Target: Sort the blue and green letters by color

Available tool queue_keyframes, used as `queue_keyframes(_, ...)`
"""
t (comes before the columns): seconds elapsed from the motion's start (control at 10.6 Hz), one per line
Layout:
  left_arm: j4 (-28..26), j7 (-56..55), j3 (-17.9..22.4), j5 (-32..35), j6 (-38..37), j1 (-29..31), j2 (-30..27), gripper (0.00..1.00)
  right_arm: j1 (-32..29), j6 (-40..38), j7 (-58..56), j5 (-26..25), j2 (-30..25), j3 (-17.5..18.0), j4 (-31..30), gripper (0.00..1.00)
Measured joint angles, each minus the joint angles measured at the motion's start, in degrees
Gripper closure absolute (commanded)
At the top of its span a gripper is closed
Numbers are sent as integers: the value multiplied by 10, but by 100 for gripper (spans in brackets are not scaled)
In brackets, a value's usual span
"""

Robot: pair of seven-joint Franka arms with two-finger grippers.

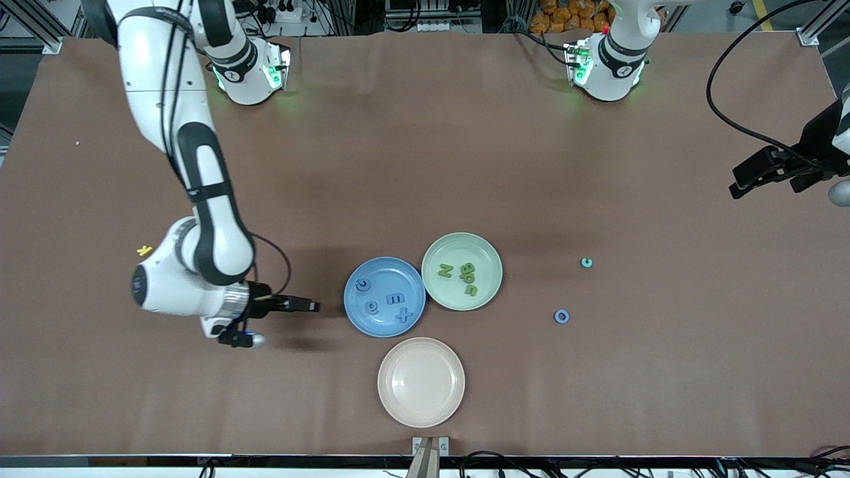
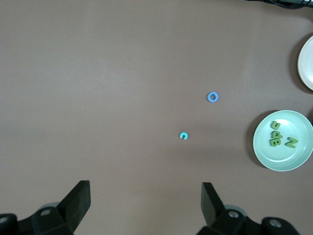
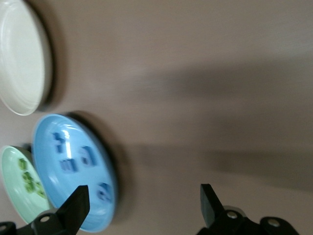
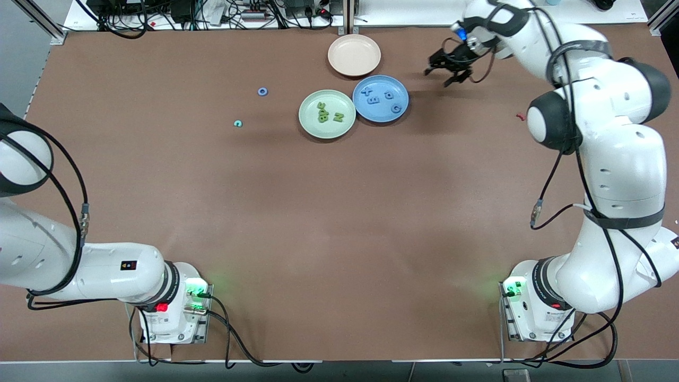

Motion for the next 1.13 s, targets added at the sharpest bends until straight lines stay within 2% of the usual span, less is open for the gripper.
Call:
queue_keyframes(0.47,-2,0,1,0,-2,1,0,0,-77,-79,-82,-129,-8,-13,11,0)
queue_keyframes(0.56,-3,0,1,0,-2,1,0,0,-95,-84,-88,-159,-13,-7,12,0)
queue_keyframes(0.75,-4,0,1,0,-2,1,0,0,-138,-87,-75,-240,-33,36,13,0)
queue_keyframes(0.94,-5,0,1,0,-2,1,1,0,-154,-90,-15,-343,-71,72,6,0)
queue_keyframes(1.13,-5,0,1,0,-2,1,1,0,-180,-98,60,-427,-130,134,-16,0)
